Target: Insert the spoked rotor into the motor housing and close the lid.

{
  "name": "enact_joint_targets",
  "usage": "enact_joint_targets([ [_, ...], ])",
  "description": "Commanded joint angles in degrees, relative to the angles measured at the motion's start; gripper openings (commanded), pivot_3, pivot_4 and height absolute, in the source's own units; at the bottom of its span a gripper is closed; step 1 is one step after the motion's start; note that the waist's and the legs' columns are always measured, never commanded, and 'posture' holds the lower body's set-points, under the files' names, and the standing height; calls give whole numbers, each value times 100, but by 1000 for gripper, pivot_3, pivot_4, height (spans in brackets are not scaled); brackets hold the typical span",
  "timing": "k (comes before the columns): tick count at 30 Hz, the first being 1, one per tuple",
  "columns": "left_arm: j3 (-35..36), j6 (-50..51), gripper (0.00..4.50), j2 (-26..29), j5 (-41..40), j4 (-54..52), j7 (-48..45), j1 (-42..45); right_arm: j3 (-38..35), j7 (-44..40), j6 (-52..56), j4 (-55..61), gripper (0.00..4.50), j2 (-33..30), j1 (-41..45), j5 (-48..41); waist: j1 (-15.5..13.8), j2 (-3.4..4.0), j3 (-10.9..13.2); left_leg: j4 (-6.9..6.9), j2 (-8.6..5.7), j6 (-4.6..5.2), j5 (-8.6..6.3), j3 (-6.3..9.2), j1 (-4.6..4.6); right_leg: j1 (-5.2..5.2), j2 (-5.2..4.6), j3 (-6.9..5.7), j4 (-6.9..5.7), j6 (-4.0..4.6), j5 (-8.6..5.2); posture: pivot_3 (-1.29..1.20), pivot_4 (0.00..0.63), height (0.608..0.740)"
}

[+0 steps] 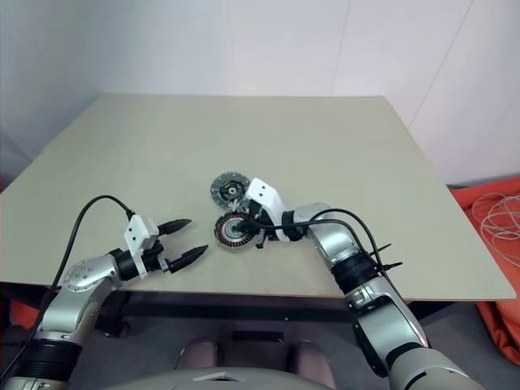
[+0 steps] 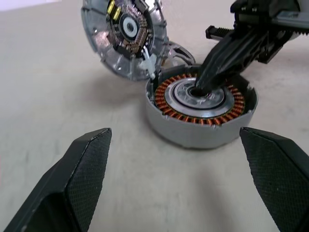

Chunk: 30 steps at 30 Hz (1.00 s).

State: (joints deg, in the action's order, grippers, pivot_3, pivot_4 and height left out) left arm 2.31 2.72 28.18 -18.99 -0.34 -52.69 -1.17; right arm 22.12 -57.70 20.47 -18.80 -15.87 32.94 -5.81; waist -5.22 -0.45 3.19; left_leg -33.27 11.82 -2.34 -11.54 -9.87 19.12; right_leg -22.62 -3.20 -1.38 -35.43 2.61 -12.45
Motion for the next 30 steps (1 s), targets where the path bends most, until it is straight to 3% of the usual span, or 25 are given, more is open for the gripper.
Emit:
enact_joint_targets([
  [1,49,-61,4500,24,-27,-133,36,59,-152,60,162,-62,16,29,-26,-59,0,-1,0,0,-1,-1,0,0,-2,1,-1,0,0,0,0,0,0,740],
  [7,44,-62,4500,34,-35,-138,51,85,-760,203,589,424,16,239,135,-636,-4,1,2,-1,0,-6,4,1,7,-8,0,0,-1,0,0,0,0,740],
  [19,125,-43,4500,45,-74,-166,118,65,-1554,272,1431,1110,16,-606,-262,-1093,-3,2,3,2,0,0,0,1,36,-28,1,-2,7,31,18,0,0,740],
  [26,156,-43,4500,59,-83,-105,106,112,-2572,745,2803,648,2287,-568,-265,-1917,-19,4,3,0,-2,-3,2,0,32,-28,1,-2,5,3,2,0,0,740],
  [30,154,-59,4500,57,-80,-73,88,145,-2894,1053,3424,108,3688,-351,-81,-2201,-15,6,3,0,0,-5,3,0,31,-29,2,-2,2,30,18,0,0,740],
])
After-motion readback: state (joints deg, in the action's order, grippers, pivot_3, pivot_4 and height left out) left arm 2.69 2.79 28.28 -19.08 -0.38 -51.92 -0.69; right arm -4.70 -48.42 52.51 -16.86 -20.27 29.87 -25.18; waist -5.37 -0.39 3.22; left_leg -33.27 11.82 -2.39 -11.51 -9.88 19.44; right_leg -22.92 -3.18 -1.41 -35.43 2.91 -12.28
